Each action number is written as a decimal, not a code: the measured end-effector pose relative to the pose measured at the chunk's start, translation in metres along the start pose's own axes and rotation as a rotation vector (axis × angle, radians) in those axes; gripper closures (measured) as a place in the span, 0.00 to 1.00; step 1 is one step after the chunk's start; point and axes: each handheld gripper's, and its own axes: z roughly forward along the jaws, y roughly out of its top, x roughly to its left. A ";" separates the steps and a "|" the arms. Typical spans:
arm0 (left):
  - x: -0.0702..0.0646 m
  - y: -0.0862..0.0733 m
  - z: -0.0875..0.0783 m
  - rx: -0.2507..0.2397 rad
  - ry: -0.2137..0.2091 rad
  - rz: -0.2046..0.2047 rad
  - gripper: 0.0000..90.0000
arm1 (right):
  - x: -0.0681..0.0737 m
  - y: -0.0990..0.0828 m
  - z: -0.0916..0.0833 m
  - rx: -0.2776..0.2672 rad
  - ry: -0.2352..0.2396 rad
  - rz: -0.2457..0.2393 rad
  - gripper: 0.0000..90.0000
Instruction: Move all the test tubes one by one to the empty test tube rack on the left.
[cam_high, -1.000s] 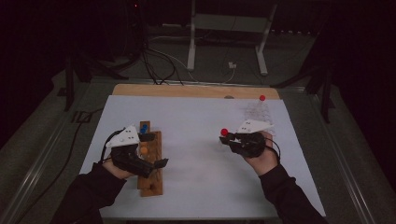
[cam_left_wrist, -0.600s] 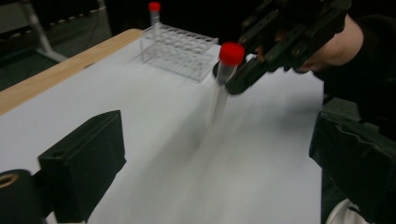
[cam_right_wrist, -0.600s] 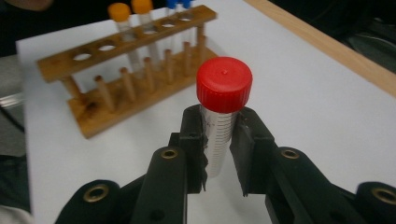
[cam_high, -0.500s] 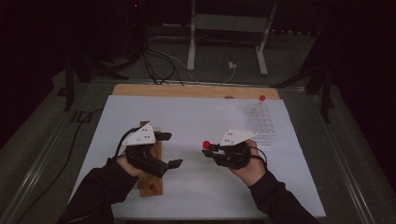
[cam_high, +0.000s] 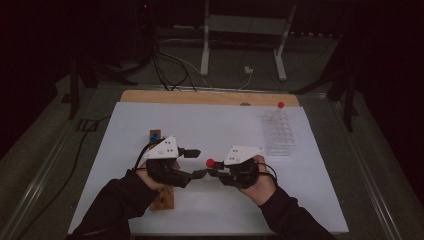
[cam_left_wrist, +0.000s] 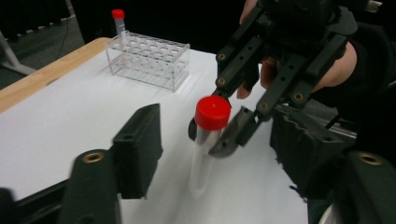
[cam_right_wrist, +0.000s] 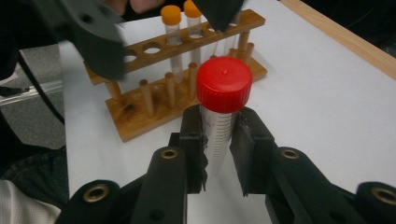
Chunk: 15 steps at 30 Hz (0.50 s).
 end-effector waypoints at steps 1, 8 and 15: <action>-0.001 0.000 0.002 0.002 -0.003 0.005 0.46 | 0.001 0.000 0.001 -0.001 0.005 0.001 0.82; -0.003 0.003 0.012 0.009 -0.006 0.020 0.65 | 0.004 0.002 0.004 0.008 0.008 -0.017 0.82; 0.000 0.003 0.016 0.016 0.004 0.021 0.78 | 0.005 0.002 0.004 0.007 0.009 -0.016 0.82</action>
